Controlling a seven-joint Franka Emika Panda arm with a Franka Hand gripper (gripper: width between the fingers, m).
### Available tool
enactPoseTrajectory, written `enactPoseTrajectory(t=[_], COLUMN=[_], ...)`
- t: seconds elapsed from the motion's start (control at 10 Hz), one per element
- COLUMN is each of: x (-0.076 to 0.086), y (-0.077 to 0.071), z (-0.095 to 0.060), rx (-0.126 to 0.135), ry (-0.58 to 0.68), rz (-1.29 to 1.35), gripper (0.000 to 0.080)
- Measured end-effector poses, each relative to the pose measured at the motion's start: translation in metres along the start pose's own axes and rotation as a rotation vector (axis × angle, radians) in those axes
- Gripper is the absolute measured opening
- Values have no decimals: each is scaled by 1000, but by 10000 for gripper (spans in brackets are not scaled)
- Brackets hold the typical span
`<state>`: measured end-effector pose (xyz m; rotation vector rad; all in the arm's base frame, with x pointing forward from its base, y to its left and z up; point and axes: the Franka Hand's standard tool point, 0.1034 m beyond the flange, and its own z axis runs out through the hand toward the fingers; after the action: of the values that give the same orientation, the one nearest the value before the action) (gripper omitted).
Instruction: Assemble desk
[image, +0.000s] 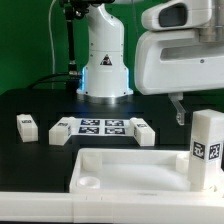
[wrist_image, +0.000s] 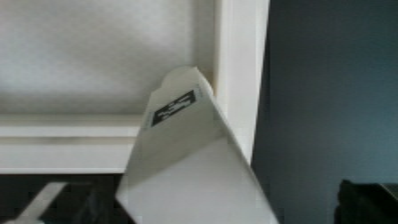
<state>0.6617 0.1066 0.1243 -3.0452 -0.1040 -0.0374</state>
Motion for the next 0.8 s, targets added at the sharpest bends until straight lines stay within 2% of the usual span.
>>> enactPoseTrajectory(t=[0.4, 0.6, 0.7, 0.8], x=[2, 3, 3, 3], y=[3, 7, 7, 6], z=[4, 6, 6, 6], rx=[-14, -16, -15, -15], ry=[30, 32, 32, 32], rz=[-368, -423, -419, -420], gripper=[649, 649, 555, 417])
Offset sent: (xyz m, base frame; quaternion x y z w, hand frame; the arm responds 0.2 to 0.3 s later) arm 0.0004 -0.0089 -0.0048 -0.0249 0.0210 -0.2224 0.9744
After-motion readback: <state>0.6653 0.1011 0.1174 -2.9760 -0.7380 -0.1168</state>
